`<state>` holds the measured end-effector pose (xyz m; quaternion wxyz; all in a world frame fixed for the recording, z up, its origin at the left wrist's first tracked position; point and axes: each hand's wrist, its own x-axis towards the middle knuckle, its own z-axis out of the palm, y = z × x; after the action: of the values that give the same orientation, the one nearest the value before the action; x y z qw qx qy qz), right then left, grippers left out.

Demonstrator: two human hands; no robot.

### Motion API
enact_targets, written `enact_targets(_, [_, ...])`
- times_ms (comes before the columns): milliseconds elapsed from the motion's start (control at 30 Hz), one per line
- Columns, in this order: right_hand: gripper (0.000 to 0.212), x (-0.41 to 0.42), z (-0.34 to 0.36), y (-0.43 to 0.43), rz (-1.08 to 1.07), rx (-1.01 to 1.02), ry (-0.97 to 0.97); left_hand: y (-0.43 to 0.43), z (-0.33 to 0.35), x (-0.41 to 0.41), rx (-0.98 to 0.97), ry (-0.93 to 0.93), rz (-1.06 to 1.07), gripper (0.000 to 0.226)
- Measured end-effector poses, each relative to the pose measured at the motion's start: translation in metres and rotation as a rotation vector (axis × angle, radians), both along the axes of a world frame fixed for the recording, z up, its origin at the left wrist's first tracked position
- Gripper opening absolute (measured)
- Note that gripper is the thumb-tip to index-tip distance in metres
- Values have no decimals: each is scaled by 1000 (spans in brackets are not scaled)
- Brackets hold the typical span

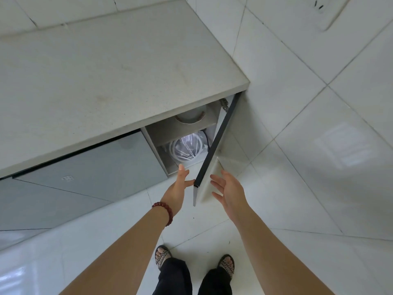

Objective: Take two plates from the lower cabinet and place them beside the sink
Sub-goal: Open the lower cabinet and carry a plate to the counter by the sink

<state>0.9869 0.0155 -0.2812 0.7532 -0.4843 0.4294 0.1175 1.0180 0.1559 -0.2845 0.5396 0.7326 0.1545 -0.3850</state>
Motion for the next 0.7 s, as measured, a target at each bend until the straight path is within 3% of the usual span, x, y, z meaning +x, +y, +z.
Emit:
enact_targets(300, [40,-32,-3,-54,43,-32,20,-61,6,-39,-76,37,-49,89])
enact_targets(467, [33,-52,-2,-89,17,-53,25,-92,9,-51,-98,43,-57,71])
enact_targets(700, [27,-72,1,-114,5,-77,-1,-132,16,-66,-129,95,-80,71])
